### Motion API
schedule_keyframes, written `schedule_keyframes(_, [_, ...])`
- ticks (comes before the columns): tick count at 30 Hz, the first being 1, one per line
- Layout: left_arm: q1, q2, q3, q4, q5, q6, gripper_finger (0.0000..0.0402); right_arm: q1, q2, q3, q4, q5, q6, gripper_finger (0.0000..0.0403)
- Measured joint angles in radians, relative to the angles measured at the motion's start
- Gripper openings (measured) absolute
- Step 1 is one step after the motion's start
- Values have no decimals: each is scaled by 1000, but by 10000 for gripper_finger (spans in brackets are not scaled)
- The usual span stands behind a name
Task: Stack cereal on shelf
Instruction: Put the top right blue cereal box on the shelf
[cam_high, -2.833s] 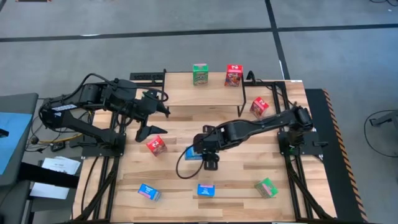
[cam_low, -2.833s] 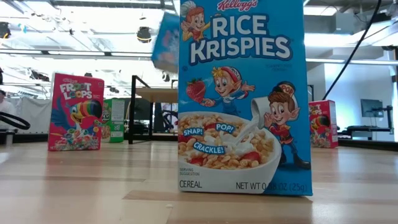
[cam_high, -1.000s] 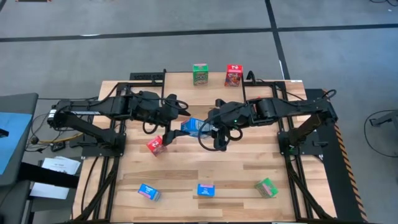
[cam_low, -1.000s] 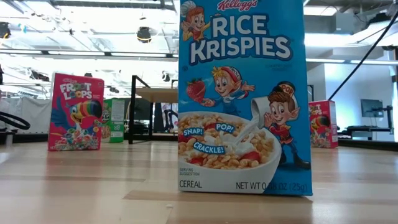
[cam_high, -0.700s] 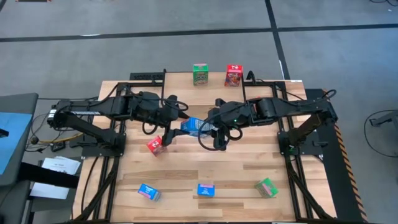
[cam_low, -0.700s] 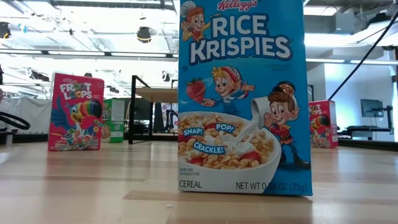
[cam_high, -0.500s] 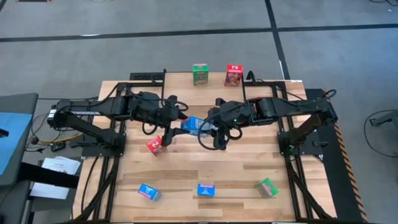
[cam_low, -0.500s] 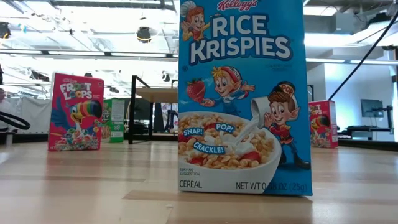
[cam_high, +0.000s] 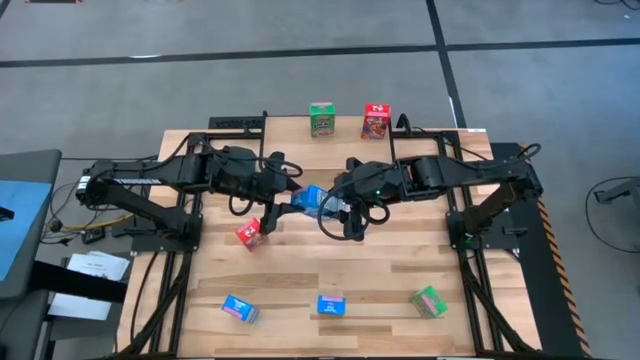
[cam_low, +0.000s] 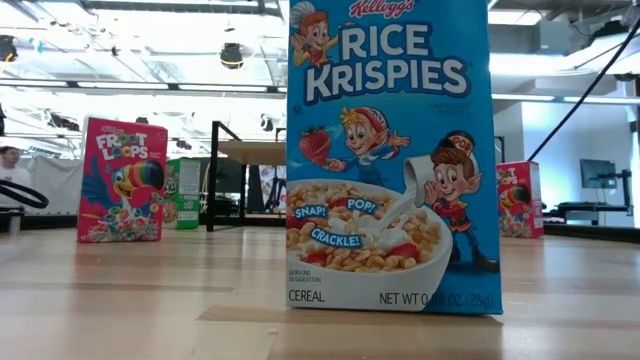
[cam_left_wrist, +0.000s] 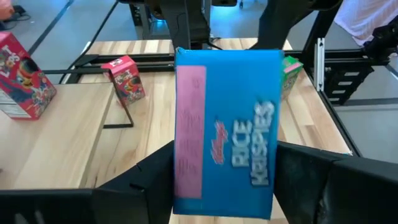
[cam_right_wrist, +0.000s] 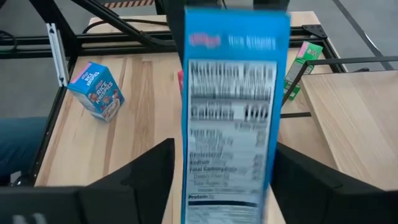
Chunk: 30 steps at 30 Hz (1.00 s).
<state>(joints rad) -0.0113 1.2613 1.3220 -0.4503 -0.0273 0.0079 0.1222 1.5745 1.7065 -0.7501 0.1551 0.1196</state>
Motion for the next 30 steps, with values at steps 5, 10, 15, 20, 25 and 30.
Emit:
schedule_keyframes(5, [0,0,0,-5,0,10,206,-8,0,0,-1,0,3,285])
schedule_keyframes(10, [0,0,0,-9,-2,11,192,-7,0,0,-7,0,3,286])
schedule_keyframes(15, [0,0,0,-9,4,29,147,-7,0,0,-15,0,3,286])
schedule_keyframes(20, [0,0,0,-8,-2,33,151,-7,0,0,-37,0,3,286])
schedule_keyframes(25, [6,-4,0,-9,-48,87,187,-7,-7,0,-50,0,3,286])
schedule_keyframes(30, [68,-21,2,-13,-71,153,172,-7,-43,0,-72,1,3,286])
